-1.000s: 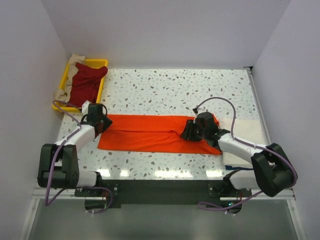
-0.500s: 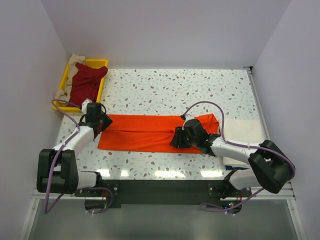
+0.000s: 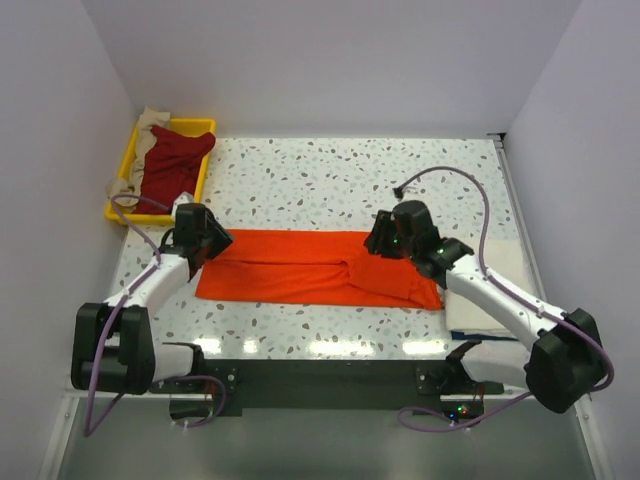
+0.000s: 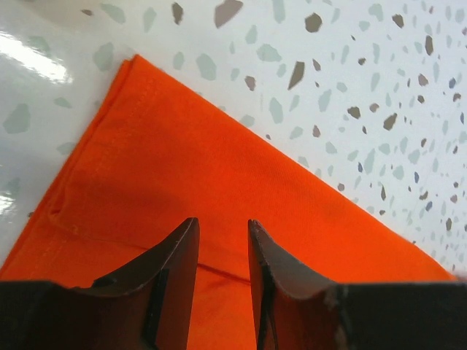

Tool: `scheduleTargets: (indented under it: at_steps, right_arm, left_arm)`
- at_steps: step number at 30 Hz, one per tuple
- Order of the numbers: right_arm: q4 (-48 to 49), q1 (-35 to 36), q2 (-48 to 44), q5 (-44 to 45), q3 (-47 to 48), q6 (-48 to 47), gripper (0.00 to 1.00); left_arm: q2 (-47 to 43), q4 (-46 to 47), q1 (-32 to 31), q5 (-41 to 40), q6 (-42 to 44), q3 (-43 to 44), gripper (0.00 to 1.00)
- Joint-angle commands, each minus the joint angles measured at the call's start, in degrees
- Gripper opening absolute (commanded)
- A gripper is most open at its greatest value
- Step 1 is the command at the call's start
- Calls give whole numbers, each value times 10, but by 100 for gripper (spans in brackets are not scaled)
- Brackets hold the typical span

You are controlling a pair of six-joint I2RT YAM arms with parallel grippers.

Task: Fold and stack the t-shirts
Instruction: Fold the tshirt

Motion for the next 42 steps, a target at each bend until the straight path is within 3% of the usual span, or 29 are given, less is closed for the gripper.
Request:
scheduleTargets:
  at_steps: [1,6,14,25,32,35,38,42]
  right_arm:
    - [-63,-108,18,7,54,-34,42]
    - [-77,-222,81,-36,111,-56,41]
    - [-57,-311,163,-60,103,-55,31]
    - [0,-329,232,-84,85,-51,30]
    - [20,-329,220,-84,61,-30,29]
    - [21,-329,206,-73,43,-29,21]
    - [11,-330,183,-63,32,-29,3]
    - [-10,-331,146,-26,21,-32,0]
  left_arm:
    - [-8,48,-21,42,18,20,38]
    - [28,60,-69,64,24,60,38]
    - [112,59,-126,72,37,154,38]
    - [234,60,-155,80,38,218,37]
    - [268,60,-155,73,37,224,37]
    - [283,54,-155,57,32,225,37]
    - [296,45,-155,47,24,226,36]
    - [311,33,-155,35,13,227,35]
